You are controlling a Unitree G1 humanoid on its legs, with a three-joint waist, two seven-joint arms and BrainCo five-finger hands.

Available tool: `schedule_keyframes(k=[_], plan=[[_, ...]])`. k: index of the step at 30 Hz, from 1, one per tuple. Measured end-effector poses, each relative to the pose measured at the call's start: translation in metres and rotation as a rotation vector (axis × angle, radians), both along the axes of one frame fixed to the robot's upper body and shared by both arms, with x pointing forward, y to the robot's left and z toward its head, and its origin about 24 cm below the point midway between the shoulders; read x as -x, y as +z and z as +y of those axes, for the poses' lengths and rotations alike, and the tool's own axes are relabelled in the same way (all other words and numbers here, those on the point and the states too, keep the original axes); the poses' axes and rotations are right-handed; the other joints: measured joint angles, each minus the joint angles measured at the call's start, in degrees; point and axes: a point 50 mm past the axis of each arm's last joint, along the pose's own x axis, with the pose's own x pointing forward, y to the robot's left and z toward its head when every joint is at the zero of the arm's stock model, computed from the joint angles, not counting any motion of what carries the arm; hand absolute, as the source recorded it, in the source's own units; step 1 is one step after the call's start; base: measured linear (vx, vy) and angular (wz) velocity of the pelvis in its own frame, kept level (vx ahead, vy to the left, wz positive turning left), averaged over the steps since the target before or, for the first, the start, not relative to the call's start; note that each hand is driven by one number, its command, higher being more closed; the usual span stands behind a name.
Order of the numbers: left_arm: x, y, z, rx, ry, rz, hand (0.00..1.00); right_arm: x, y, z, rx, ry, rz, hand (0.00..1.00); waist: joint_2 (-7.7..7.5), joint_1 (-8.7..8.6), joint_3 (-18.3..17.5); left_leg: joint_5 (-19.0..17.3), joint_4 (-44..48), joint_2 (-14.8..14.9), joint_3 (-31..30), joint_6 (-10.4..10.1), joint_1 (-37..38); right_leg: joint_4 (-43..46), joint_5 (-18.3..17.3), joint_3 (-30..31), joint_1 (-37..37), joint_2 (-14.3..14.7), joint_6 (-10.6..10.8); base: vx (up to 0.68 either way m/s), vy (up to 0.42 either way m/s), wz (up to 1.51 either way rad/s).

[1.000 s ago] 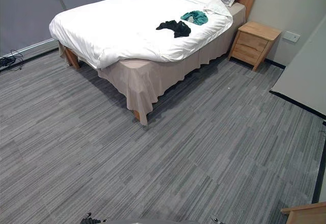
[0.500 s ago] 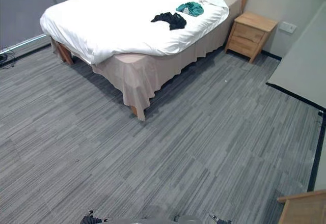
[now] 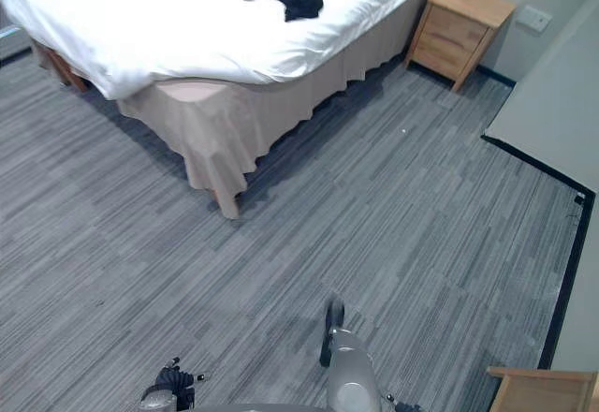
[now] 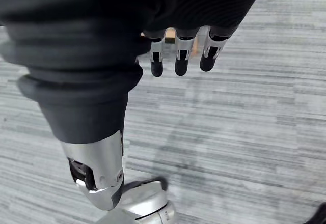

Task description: Tidy the bed and pick cloth on bed and put in laundry

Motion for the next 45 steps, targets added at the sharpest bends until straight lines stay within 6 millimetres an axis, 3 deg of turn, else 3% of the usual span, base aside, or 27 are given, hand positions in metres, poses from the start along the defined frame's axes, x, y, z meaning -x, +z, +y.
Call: schedule_keyframes(k=[1,3,5,6,8,9,11,13,15,16,17,18,19,21,23,24,26,29,30,31,32,33,34,37,42,44,45], plan=[[0.001,0.0,-0.002,0.008,-0.001,0.002,0.0,-0.002,0.001,-0.002,0.002,-0.002,-0.007,0.0,0.76,0.02,-0.1,1.4,4.6,1.3,-0.6,-0.3,-1.6,1.2,-1.9,0.0,0.2,1.0,-0.6,0.79,-0.586,-0.52],[0.001,0.0,-0.003,0.019,-0.003,-0.003,0.0,-0.004,0.001,-0.002,0.005,0.01,-0.017,0.0,1.8,0.06,0.3,10.9,29.5,6.1,-4.1,-1.1,-10.6,0.6,-7.0,0.6,5.8,5.5,-2.7,0.8,-0.479,-0.5],[0.004,0.0,-0.001,0.021,0.025,-0.02,0.0,-0.008,0.002,-0.001,0.01,0.055,-0.015,0.0,1.55,0.27,1.1,9.6,46.2,8.1,-4.8,-0.8,-15.8,-3.3,-7.8,1.3,12.8,9.0,-4.6,0.53,-0.244,-0.54],[-0.001,0.004,0.004,0.009,0.042,-0.056,0.0,-0.015,0.003,0.001,0.02,0.107,-0.018,0.0,0.81,1.22,1.7,6.5,54.9,7.6,-4.7,1.2,-19.8,-7.9,-7.8,2.3,19.8,10.9,-5.4,0.54,-0.207,-0.56],[-0.01,0.009,0.005,0.007,0.052,-0.108,0.0,-0.024,0.004,0.003,0.035,0.146,-0.028,0.0,-0.35,2.63,2.2,4.3,56.5,5.6,-3.7,4.2,-25.0,-13.0,-7.9,4.1,25.7,11.9,-5.6,0.47,-0.135,-0.43],[-0.016,0.012,0.005,0.008,0.058,-0.143,0.0,-0.03,0.006,0.001,0.05,0.179,-0.032,0.0,-0.79,3.45,2.4,2.4,54.1,3.0,-3.5,3.9,-29.3,-17.0,-7.7,4.9,29.6,12.0,-5.4,0.61,-0.075,-0.26],[-0.02,0.016,0.008,0.002,0.081,-0.177,0.0,-0.046,0.01,0.0,0.07,0.227,-0.059,0.0,-1.38,4.18,2.8,-0.3,44.3,-1.1,-1.1,2.7,-34.0,-22.1,-7.3,5.6,35.4,11.2,-4.4,0.57,-0.031,-0.18],[-0.023,0.018,0.009,0.003,0.101,-0.196,0.0,-0.053,0.014,-0.004,0.09,0.241,-0.075,0.0,-2.44,5.13,3.1,-0.2,23.1,-5.5,10.3,3.7,-35.0,-27.5,-8.4,4.7,41.8,8.8,-1.7,0.6,0.016,-0.08],[-0.021,0.016,0.007,0.007,0.096,-0.183,0.0,-0.055,0.016,-0.008,0.113,0.255,-0.085,0.0,-2.11,5.01,2.6,4.6,8.5,-7.2,23.9,7.6,-34.5,-30.5,-9.9,2.6,46.2,8.6,0.7,0.59,0.066,0.35],[-0.016,0.013,0.006,0.009,0.1,-0.159,0.0,-0.052,0.016,-0.009,0.122,0.262,-0.078,0.0,-1.15,5.13,2.0,7.6,3.5,-8.0,31.9,13.1,-34.2,-30.8,-11.3,1.2,48.6,9.8,2.3,0.64,0.1,0.39],[-0.014,0.012,0.007,0.01,0.104,-0.153,0.0,-0.05,0.015,-0.008,0.118,0.266,-0.07,0.0,-1.31,5.63,1.8,9.8,3.4,-8.2,32.2,22.4,-34.0,-30.0,-12.3,0.8,49.6,10.1,3.2,0.7,0.11,0.61],[-0.017,0.014,0.013,0.0,0.114,-0.159,0.0,-0.05,0.012,0.001,0.096,0.282,-0.066,0.0,-4.12,6.03,0.5,7.4,4.8,-11.0,32.0,24.6,-33.7,-24.3,-14.2,-1.7,48.3,7.5,5.6,0.57,0.089,0.64],[-0.017,0.014,0.013,0.002,0.115,-0.159,0.0,-0.048,0.012,0.0,0.096,0.283,-0.058,0.0,-4.57,6.13,0.1,5.8,4.4,-11.9,30.6,25.3,-33.6,-19.0,-14.5,-2.6,46.3,6.5,6.5,0.73,0.143,1.2],[-0.017,0.013,0.01,0.012,0.102,-0.152,0.0,-0.038,0.009,-0.003,0.105,0.307,-0.013,0.0,-5.49,5.95,-0.2,2.3,6.0,-14.7,21.5,22.8,-30.8,12.4,-11.2,-3.9,36.7,1.9,13.8,0.84,0.189,1.6],[-0.011,0.01,0.011,0.015,0.101,-0.115,0.0,-0.037,0.009,-0.005,0.111,0.319,-0.005,0.0,-5.44,5.73,-0.1,0.8,6.0,-16.0,15.4,21.2,-25.2,28.0,-11.5,-3.6,31.8,-1.0,13.4,0.67,0.05,1.71],[-0.007,0.008,0.011,0.016,0.098,-0.094,0.0,-0.039,0.01,-0.005,0.116,0.332,-0.014,0.0,-5.22,5.16,-0.2,0.8,4.9,-16.2,12.5,21.0,-22.0,29.6,-12.0,-4.3,30.3,-2.2,12.4,0.6,-0.053,1.81],[0.0,0.005,0.008,0.021,0.082,-0.06,0.0,-0.044,0.012,-0.005,0.129,0.336,-0.039,0.0,-4.1,4.81,-1.4,2.1,0.9,-15.7,4.9,19.0,-16.8,21.3,-13.7,-4.3,25.0,-3.6,9.5,0.53,-0.14,1.93],[-0.001,0.004,0.004,0.022,0.04,-0.053,0.0,-0.039,0.012,-0.009,0.13,0.297,-0.033,0.0,-3.27,4.49,-1.9,2.2,-1.6,-14.4,-1.6,14.8,-14.6,3.2,-13.0,2.8,21.9,-2.7,10.5,0.43,-0.246,1.89],[-0.001,0.005,0.006,0.012,0.028,-0.052,0.0,-0.035,0.01,-0.006,0.11,0.263,-0.032,0.0,-4.03,4.42,-2.3,1.6,-2.0,-14.2,-4.1,12.9,-14.4,-8.4,-10.7,8.1,22.0,-2.8,12.1,0.39,-0.357,2.1],[-0.002,0.006,0.012,-0.009,0.008,-0.051,0.0,-0.03,0.007,0.001,0.074,0.217,-0.028,0.0,-5.7,4.53,-3.0,1.3,-1.9,-14.5,-5.4,10.9,-14.3,-16.5,-4.6,11.5,22.0,-3.4,12.4,0.45,-0.496,1.79],[-0.003,0.008,0.019,-0.032,-0.007,-0.053,0.0,-0.026,0.004,0.009,0.044,0.2,-0.022,0.0,-8.19,4.72,-3.7,0.9,-1.7,-15.3,-6.4,9.7,-13.7,-19.6,2.5,12.9,21.9,-4.0,11.4,0.42,-0.584,1.16],[-0.002,0.009,0.029,-0.062,-0.021,-0.042,0.0,-0.023,0.001,0.016,0.012,0.18,-0.013,0.0,-9.62,5.15,-3.6,-0.2,-1.7,-16.2,-7.4,7.9,-12.5,-18.3,3.3,12.5,22.1,-4.6,10.4,0.36,-0.557,0.45],[0.002,0.006,0.022,-0.043,-0.031,-0.024,0.0,-0.022,0.001,0.014,0.009,0.165,-0.012,0.0,-6.65,5.39,-4.4,-0.4,-1.6,-13.4,-7.0,6.8,-12.2,-18.2,3.4,12.0,22.4,-2.4,9.4,0.26,-0.412,0.14],[0.009,0.0,-0.001,0.012,-0.048,-0.005,0.0,-0.02,0.004,0.0,0.032,0.122,-0.015,0.0,-1.86,4.64,-5.5,-0.6,-3.2,-8.5,-5.3,4.3,-11.0,-25.1,4.6,11.1,26.0,2.7,7.4,0.2,-0.248,-0.16],[-0.012,0.011,0.006,-0.013,-0.03,-0.098,0.0,0.0,0.001,-0.004,0.04,0.093,0.031,0.0,-2.47,3.75,-5.6,0.4,-5.3,-6.6,-4.6,2.8,-9.9,-26.5,4.7,11.0,26.5,5.0,6.0,0.05,-0.099,-0.07],[-0.025,0.026,0.024,-0.057,0.072,-0.214,0.0,0.013,-0.001,-0.004,0.043,0.079,0.061,0.0,-2.84,3.67,-5.9,0.4,-5.4,-6.8,-4.5,2.8,-9.9,-27.8,5.5,10.9,27.2,4.8,5.9,-0.02,0.027,0.05],[-0.035,0.045,0.049,-0.133,0.152,-0.322,0.0,0.023,-0.003,-0.001,0.038,0.07,0.084,0.0,-2.95,3.65,-6.1,0.4,-5.4,-7.0,-4.5,2.8,-9.9,-29.0,6.1,10.8,27.9,4.7,6.0,-0.02,0.026,0.05]])
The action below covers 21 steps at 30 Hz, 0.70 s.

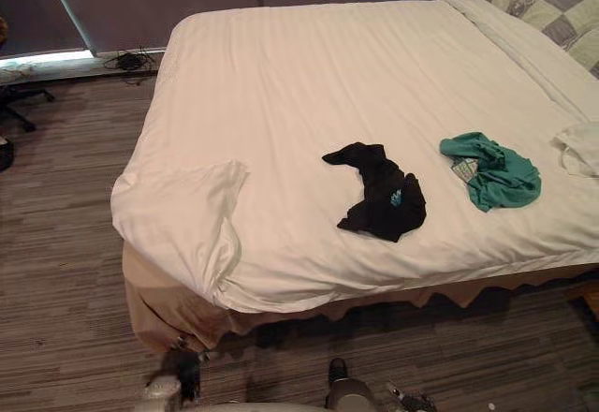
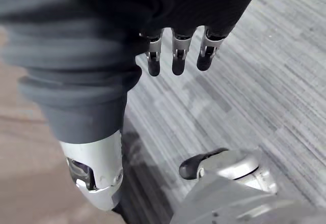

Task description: Tidy the bed and pick cloth on bed and put in laundry

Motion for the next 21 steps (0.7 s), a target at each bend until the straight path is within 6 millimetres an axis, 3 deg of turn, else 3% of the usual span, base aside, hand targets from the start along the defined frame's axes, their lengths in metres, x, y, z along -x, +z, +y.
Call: schedule_keyframes(k=[1,3,5,7,10,16,21], plan=[[-0.004,0.008,0.01,-0.03,0.033,-0.043,0.0,0.003,0.0,0.001,0.001,-0.004,0.008,0.0,-0.01,0.0,0.0,0.0,0.0,0.0,0.0,0.0,0.0,-0.5,0.3,-0.1,0.3,0.0,0.0,-0.03,0.016,0.05],[-0.015,0.048,0.049,-0.164,0.154,-0.23,0.0,0.016,-0.001,0.004,0.0,-0.012,0.031,0.0,0.31,0.05,-0.5,0.0,-0.3,0.0,0.0,0.0,-0.4,-2.5,1.5,-0.7,0.7,0.0,0.0,-0.03,-0.003,0.03],[-0.023,0.084,0.074,-0.271,0.215,-0.389,0.0,0.027,-0.001,0.001,0.015,-0.019,0.048,0.0,1.12,0.01,-1.0,0.1,-0.7,-0.4,-0.1,0.1,-0.6,-4.5,2.5,-1.2,1.5,-0.2,0.0,-0.02,0.013,0.07],[-0.028,0.109,0.085,-0.316,0.256,-0.517,0.0,0.035,0.001,-0.004,0.033,-0.017,0.061,0.0,1.69,-0.04,-1.6,0.2,-0.8,-0.8,-0.2,0.2,-0.6,-6.2,3.3,-1.3,2.2,-0.4,0.2,0.0,0.024,0.05],[-0.047,0.138,0.081,-0.317,0.261,-0.691,0.0,0.036,0.004,-0.012,0.064,0.0,0.057,0.0,3.1,-0.18,-2.0,0.2,-0.9,-0.9,-0.5,0.2,-0.8,-7.4,4.0,-1.6,2.7,-0.4,0.1,-0.01,0.008,0.04],[-0.076,0.149,0.056,-0.302,0.121,-0.739,0.0,0.026,0.006,-0.016,0.085,0.034,0.034,0.0,2.81,-0.59,-1.0,0.6,-0.9,-0.9,0.0,0.0,-3.1,-7.4,4.6,-1.1,0.2,-0.3,-0.2,-0.04,-0.008,-0.04],[-0.115,0.172,0.035,-0.413,-0.102,-0.737,0.0,-0.013,0.013,-0.023,0.12,0.067,-0.064,0.0,3.07,-1.21,3.7,2.0,-0.6,-1.1,1.6,-0.3,-7.9,-7.3,6.3,0.6,-6.0,-0.2,-0.8,-0.06,-0.041,-0.16]])
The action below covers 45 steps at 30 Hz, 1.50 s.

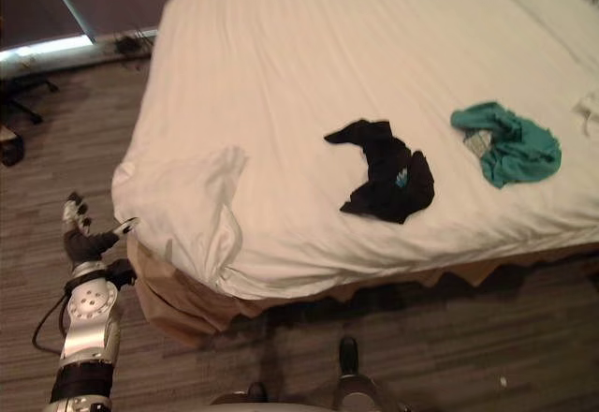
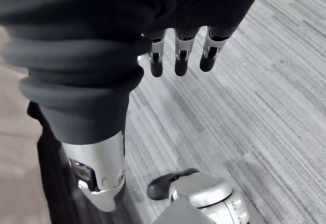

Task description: Tidy the bed and pick cloth on bed and put in laundry

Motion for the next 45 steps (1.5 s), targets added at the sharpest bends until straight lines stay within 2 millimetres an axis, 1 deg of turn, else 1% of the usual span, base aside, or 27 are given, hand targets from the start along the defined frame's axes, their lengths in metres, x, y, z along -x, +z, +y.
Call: schedule_keyframes(k=[2,3,5,7,9,10,11,16,19,24,25,27,28,29,30,31,32,33,34,36,37,39,40,41,42,43,45], plan=[[-0.013,0.003,-0.002,-0.06,-0.021,0.033,0.0,-0.012,0.003,-0.003,0.012,0.01,-0.028,0.0,0.46,-0.67,0.8,0.2,0.1,0.3,0.4,-0.2,-1.5,0.1,0.3,0.4,-1.8,0.3,-0.4,-0.03,-0.062,-0.17],[-0.021,0.007,-0.002,-0.107,-0.034,0.057,0.0,-0.023,0.006,-0.005,0.027,0.027,-0.054,0.0,0.57,-0.93,2.1,0.3,0.1,0.6,1.1,-0.4,-1.5,0.7,0.4,1.4,-2.7,0.5,-0.5,-0.01,-0.051,-0.34],[-0.034,0.015,-0.004,-0.156,-0.049,0.065,0.0,-0.037,0.012,-0.008,0.059,0.046,-0.089,0.0,0.67,-0.99,3.7,0.3,0.3,1.0,2.3,-0.4,-2.2,1.5,0.4,2.3,-4.2,1.0,-0.6,-0.02,-0.052,-0.32],[-0.048,0.025,-0.005,-0.203,-0.059,0.069,0.0,-0.045,0.015,-0.009,0.074,0.056,-0.113,0.0,0.34,-1.1,4.5,0.3,1.3,1.1,2.7,-0.4,-4.5,2.5,0.3,3.0,-6.8,1.1,-0.6,-0.03,-0.049,-0.11],[-0.065,0.043,-0.003,-0.26,-0.053,0.073,0.0,-0.054,0.019,-0.01,0.092,0.058,-0.141,0.0,-0.29,-1.58,7.0,0.3,2.6,1.2,2.8,-0.4,-6.3,3.6,0.4,3.3,-8.6,1.1,-0.7,-0.04,-0.051,-0.02],[-0.067,0.046,-0.002,-0.277,-0.049,0.074,1.0,-0.056,0.019,-0.009,0.094,0.066,-0.143,0.0,-0.45,-1.67,7.4,0.3,2.8,1.2,2.8,-0.4,-6.7,3.7,0.4,3.3,-8.9,1.1,-0.7,-0.05,-0.042,-0.01],[-0.074,0.053,0.0,-0.331,-0.046,0.091,1.0,-0.057,0.019,-0.008,0.095,0.077,-0.144,0.0,-0.84,-2.14,8.1,0.3,3.2,1.2,2.8,-0.4,-7.6,3.9,0.4,3.3,-9.6,1.0,-0.7,-0.07,-0.043,0.02],[-0.089,0.077,0.012,-0.513,-0.006,0.153,1.0,-0.063,0.021,-0.005,0.102,0.078,-0.177,0.0,-1.64,-2.06,9.8,0.0,4.9,1.4,3.5,-0.3,-9.5,5.6,0.4,4.2,-11.8,0.9,-0.8,-0.07,-0.033,-0.02],[-0.09,0.079,0.016,-0.612,-0.013,0.212,1.0,-0.067,0.025,-0.008,0.114,0.069,-0.204,0.0,-1.81,-1.85,10.1,-1.3,6.9,2.2,5.2,-0.2,-9.5,5.8,0.4,4.9,-11.8,1.1,-0.8,-0.06,-0.023,-0.18],[-0.088,0.071,0.016,-0.631,-0.054,0.261,1.0,-0.063,0.031,-0.024,0.124,-0.037,-0.241,0.0,-1.75,-0.99,10.1,-2.4,7.9,2.2,6.3,0.1,-9.4,6.5,0.3,6.0,-11.6,1.0,-0.7,-0.04,-0.004,-0.13],[-0.084,0.064,0.018,-0.625,-0.06,0.281,1.0,-0.061,0.032,-0.029,0.127,-0.075,-0.249,0.0,-1.63,-0.94,10.0,-2.4,7.8,2.2,6.4,0.1,-9.0,6.8,0.3,5.9,-11.3,0.9,-0.6,0.02,0.012,-0.04],[-0.064,0.035,0.029,-0.584,-0.062,0.353,1.0,-0.053,0.036,-0.046,0.148,-0.16,-0.254,0.0,-1.47,-0.97,10.0,-2.4,7.5,2.3,7.0,0.1,-6.1,7.3,-0.6,5.9,-9.0,1.0,-0.4,0.04,0.018,-0.03],[-0.057,0.027,0.032,-0.564,-0.061,0.372,1.0,-0.051,0.038,-0.051,0.155,-0.186,-0.259,0.0,-1.36,-0.93,9.9,-2.4,7.4,2.3,7.2,0.1,-5.5,7.5,-0.9,5.8,-8.4,1.0,-0.4,0.0,0.0,0.0],[-0.045,0.013,0.037,-0.541,-0.056,0.407,1.0,-0.047,0.041,-0.06,0.171,-0.222,-0.265,0.0,-1.0,-0.82,9.3,-2.4,7.0,2.3,7.3,0.1,-4.7,7.5,-1.1,5.6,-7.8,1.0,-0.4,0.03,0.016,0.05],[-0.025,-0.01,0.045,-0.486,-0.041,0.469,1.0,-0.041,0.048,-0.077,0.205,-0.276,-0.271,0.0,-0.48,-0.6,8.2,-2.4,5.9,2.1,7.3,0.1,-3.8,7.5,-1.4,5.4,-7.3,1.0,-0.3,0.05,0.021,0.05],[-0.016,-0.019,0.048,-0.457,-0.032,0.495,1.0,-0.04,0.051,-0.084,0.218,-0.292,-0.272,0.0,-0.26,-0.46,7.8,-2.4,5.6,2.1,7.3,0.1,-3.4,7.4,-1.5,5.3,-7.0,1.0,-0.2,0.06,0.023,0.06],[0.003,-0.037,0.056,-0.394,0.005,0.545,1.0,-0.037,0.059,-0.097,0.256,-0.327,-0.288,0.0,0.17,-0.16,6.8,-2.4,5.3,2.1,7.2,0.1,-2.7,7.4,-1.9,5.1,-6.4,0.9,-0.1,0.07,0.026,0.06],[0.033,-0.063,0.064,-0.303,0.059,0.625,0.0,-0.038,0.075,-0.114,0.323,-0.352,-0.33,0.0,0.78,0.46,5.5,-2.4,4.3,2.0,7.0,0.1,-1.2,7.3,-2.2,4.8,-5.1,1.0,0.0,0.05,0.023,0.08],[0.045,-0.074,0.067,-0.261,0.086,0.654,0.0,-0.04,0.084,-0.121,0.356,-0.35,-0.353,0.0,1.02,0.61,4.9,-2.4,4.1,2.0,6.8,0.1,-0.5,7.2,-2.4,4.6,-4.4,1.0,0.0,0.05,0.03,0.1],[0.077,-0.098,0.07,-0.142,0.16,0.714,0.0,-0.055,0.113,-0.137,0.453,-0.311,-0.443,0.0,1.08,0.88,2.9,-2.3,3.4,1.8,6.3,0.1,0.8,6.3,-2.5,4.3,-2.7,0.9,0.0,0.02,0.032,0.1],[0.082,-0.103,0.07,-0.12,0.173,0.723,0.0,-0.059,0.119,-0.14,0.478,-0.302,-0.462,0.0,1.07,0.92,2.3,-2.3,3.3,1.8,6.2,0.1,0.9,6.1,-2.5,4.1,-2.5,0.9,0.0,0.01,0.031,0.11],[0.114,-0.128,0.065,0.005,0.246,0.793,0.0,-0.076,0.153,-0.15,0.598,-0.248,-0.546,0.0,1.03,0.86,0.4,-2.3,2.5,1.4,5.6,0.1,2.4,5.2,-2.4,3.5,-0.7,0.7,0.1,0.02,0.037,0.11],[0.12,-0.132,0.065,0.027,0.264,0.8,0.0,-0.079,0.158,-0.151,0.62,-0.232,-0.556,0.0,0.99,0.9,0.0,-2.3,2.4,1.4,5.6,0.1,2.5,5.1,-2.4,3.4,-0.5,0.6,0.1,0.01,0.037,0.09],[0.129,-0.137,0.064,0.07,0.303,0.801,0.0,-0.086,0.17,-0.151,0.67,-0.186,-0.578,0.0,0.75,0.9,-0.8,-2.3,2.2,1.3,5.3,0.1,2.7,4.6,-2.4,3.1,0.0,0.5,0.1,0.0,0.025,0.09],[0.135,-0.14,0.064,0.095,0.329,0.808,0.0,-0.094,0.179,-0.151,0.703,-0.146,-0.596,1.0,0.61,0.87,-1.1,-2.3,2.1,1.3,5.1,0.1,2.8,4.3,-2.4,2.9,0.4,0.5,0.2,0.0,0.019,0.07],[0.156,-0.152,0.062,0.151,0.382,0.879,0.0,-0.108,0.196,-0.149,0.758,-0.072,-0.637,1.0,0.53,0.7,-1.4,-2.2,1.9,1.3,5.0,0.1,3.0,4.2,-2.4,2.9,0.4,0.4,0.2,0.0,0.0,0.0],[0.184,-0.167,0.056,0.233,0.446,0.952,0.0,-0.121,0.211,-0.145,0.802,0.005,-0.673,1.0,0.49,0.76,-1.4,-2.2,1.8,1.2,4.9,0.1,3.1,4.1,-2.3,2.8,0.5,0.3,0.2,0.0,0.007,0.02]])
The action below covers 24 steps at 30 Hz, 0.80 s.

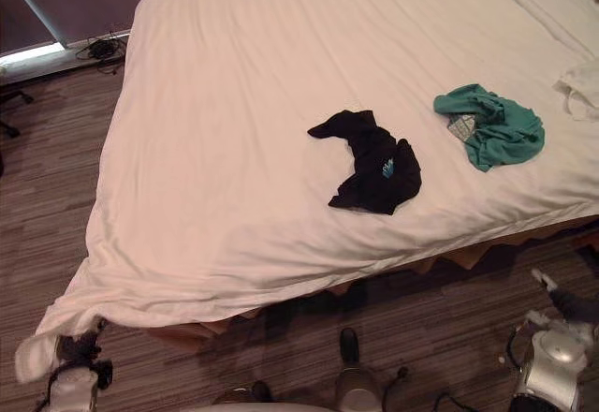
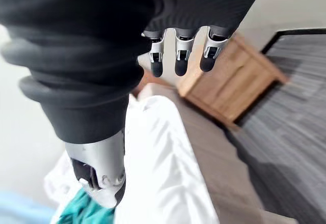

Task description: Tidy the bed and pick cloth on bed and put in laundry

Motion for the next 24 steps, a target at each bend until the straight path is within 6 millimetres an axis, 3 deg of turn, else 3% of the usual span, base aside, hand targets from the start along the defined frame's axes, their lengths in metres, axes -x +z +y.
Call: schedule_keyframes(k=[1,2,4,6,7,8,9,11,14,16,18,21,24], plan=[[0.028,-0.011,-0.007,0.054,0.078,0.067,0.0,-0.014,0.009,0.008,0.038,0.074,-0.005,1.0,-0.2,0.04,-0.1,0.0,-0.1,0.0,-0.2,0.0,0.0,-0.5,0.1,-0.2,0.3,0.0,0.1,0.01,0.01,0.08],[0.037,-0.015,-0.01,0.071,0.1,0.09,0.0,-0.019,0.013,0.012,0.052,0.104,-0.006,1.0,-0.26,0.1,-0.1,0.0,-0.1,0.0,-0.3,-0.1,0.0,-0.7,0.1,-0.4,0.5,0.0,0.1,0.01,0.0,0.15],[0.076,-0.029,-0.03,0.152,0.175,0.18,0.0,-0.055,0.038,0.045,0.129,0.316,-0.057,1.0,-0.47,0.33,-0.2,0.4,-0.2,-0.1,-1.2,0.0,-0.5,-1.4,0.4,-1.3,0.7,-0.2,0.1,-0.01,-0.004,0.2],[0.085,-0.035,-0.043,0.193,0.182,0.207,0.0,-0.075,0.052,0.069,0.175,0.449,-0.1,1.0,-0.64,0.41,-0.1,0.8,-0.4,-0.2,-1.5,0.0,-0.6,-2.2,1.0,-1.5,0.7,-0.4,0.1,-0.01,-0.009,0.12],[0.086,-0.039,-0.053,0.226,0.169,0.22,0.0,-0.09,0.063,0.09,0.207,0.56,-0.132,1.0,-0.79,1.22,0.0,1.2,-0.6,-0.4,-1.8,0.0,-0.9,-2.8,1.5,-1.6,0.6,-0.4,0.0,-0.04,-0.018,0.08],[0.083,-0.044,-0.065,0.267,0.136,0.22,0.0,-0.106,0.074,0.118,0.236,0.693,-0.163,1.0,-1.11,2.25,0.2,1.6,-0.8,-0.6,-2.3,-0.1,-1.5,-3.0,1.8,-1.8,0.3,-0.4,-0.2,-0.06,-0.017,0.11],[0.08,-0.046,-0.07,0.281,0.117,0.218,0.0,-0.112,0.078,0.129,0.246,0.743,-0.179,1.0,-1.3,2.55,0.3,1.8,-0.8,-0.7,-2.4,-0.1,-1.8,-3.0,1.9,-2.0,0.1,-0.4,-0.2,-0.07,-0.023,0.15],[0.067,-0.05,-0.086,0.324,0.058,0.19,0.0,-0.132,0.101,0.178,0.264,0.976,-0.268,1.0,-2.45,3.33,1.3,2.5,0.0,-0.8,-3.8,-0.1,-4.5,-2.8,2.5,-3.1,-1.7,-0.8,-0.6,-0.11,-0.043,0.27],[0.046,-0.051,-0.097,0.349,-0.008,0.137,0.0,-0.144,0.128,0.215,0.284,1.145,-0.362,1.0,-3.26,3.7,3.8,2.5,2.0,-1.0,-5.1,-0.1,-7.9,-2.4,3.0,-3.8,-3.7,-1.3,-0.8,-0.11,-0.027,0.24],[0.025,-0.049,-0.104,0.353,-0.069,0.074,0.0,-0.148,0.148,0.235,0.284,1.239,-0.426,1.0,-3.12,3.74,6.8,2.5,3.7,-1.1,-5.9,-0.1,-10.3,-1.4,3.1,-4.7,-5.2,-1.5,-0.8,-0.13,-0.029,0.23],[-0.006,-0.042,-0.111,0.347,-0.139,-0.025,0.0,-0.15,0.167,0.261,0.274,1.368,-0.491,1.0,-2.59,4.85,10.0,2.5,5.8,-1.2,-6.7,-0.1,-14.5,-0.1,3.4,-5.0,-8.7,-2.1,-0.9,-0.15,-0.013,0.15],[-0.036,-0.035,-0.12,0.338,-0.232,-0.096,0.0,-0.15,0.179,0.284,0.272,1.473,-0.523,1.0,-1.11,5.02,13.4,2.6,7.7,-1.1,-8.4,0.0,-18.3,0.5,3.9,-6.2,-11.1,-2.2,-1.3,-0.09,-0.011,0.23],[-0.068,-0.026,-0.13,0.311,-0.327,-0.153,0.0,-0.161,0.168,0.316,0.219,1.569,-0.455,1.0,0.17,6.53,14.5,3.0,9.3,-1.0,-9.0,-0.1,-24.7,1.2,4.7,-6.5,-16.8,-2.2,-1.5,-0.08,-0.01,0.12]])
